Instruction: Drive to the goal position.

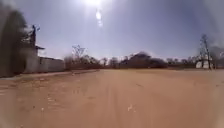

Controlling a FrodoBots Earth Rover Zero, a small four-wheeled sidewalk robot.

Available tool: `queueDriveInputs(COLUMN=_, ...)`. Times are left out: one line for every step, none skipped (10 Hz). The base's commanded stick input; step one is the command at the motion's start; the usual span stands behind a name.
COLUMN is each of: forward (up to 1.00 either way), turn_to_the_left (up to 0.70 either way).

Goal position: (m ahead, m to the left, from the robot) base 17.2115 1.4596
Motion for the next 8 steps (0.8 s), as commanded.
queueDriveInputs(forward=0.85, turn_to_the_left=0.00)
queueDriveInputs(forward=0.85, turn_to_the_left=0.00)
queueDriveInputs(forward=0.85, turn_to_the_left=0.00)
queueDriveInputs(forward=0.85, turn_to_the_left=0.00)
queueDriveInputs(forward=0.85, turn_to_the_left=0.00)
queueDriveInputs(forward=0.85, turn_to_the_left=0.00)
queueDriveInputs(forward=0.85, turn_to_the_left=0.00)
queueDriveInputs(forward=0.85, turn_to_the_left=0.00)
